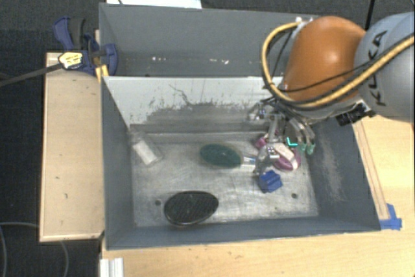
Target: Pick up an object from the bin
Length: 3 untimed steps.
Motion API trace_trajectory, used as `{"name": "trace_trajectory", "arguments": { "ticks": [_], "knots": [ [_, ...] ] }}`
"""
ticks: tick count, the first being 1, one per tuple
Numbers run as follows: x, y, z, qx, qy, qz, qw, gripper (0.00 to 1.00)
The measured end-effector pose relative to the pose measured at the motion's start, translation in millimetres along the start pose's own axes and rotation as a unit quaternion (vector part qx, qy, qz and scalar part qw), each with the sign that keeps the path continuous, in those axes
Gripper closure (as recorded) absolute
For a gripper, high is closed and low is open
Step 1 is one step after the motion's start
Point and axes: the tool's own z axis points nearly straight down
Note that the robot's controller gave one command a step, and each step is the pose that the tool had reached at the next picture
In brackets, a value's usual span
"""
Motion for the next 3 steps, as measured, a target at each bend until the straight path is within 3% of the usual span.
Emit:
{"name": "trace_trajectory", "arguments": {
  "ticks": [1,2,3],
  "knots": [
    [-17.9,53.3,127.6,0.000,-0.0007,-0.107,0.9942,0.00],
    [-19.3,52.4,123.9,0.000,-0.0033,-0.105,0.9945,1.00],
    [8.6,2.4,-40.1,0.002,-0.0074,-0.179,0.9838,1.00]
  ]
}}
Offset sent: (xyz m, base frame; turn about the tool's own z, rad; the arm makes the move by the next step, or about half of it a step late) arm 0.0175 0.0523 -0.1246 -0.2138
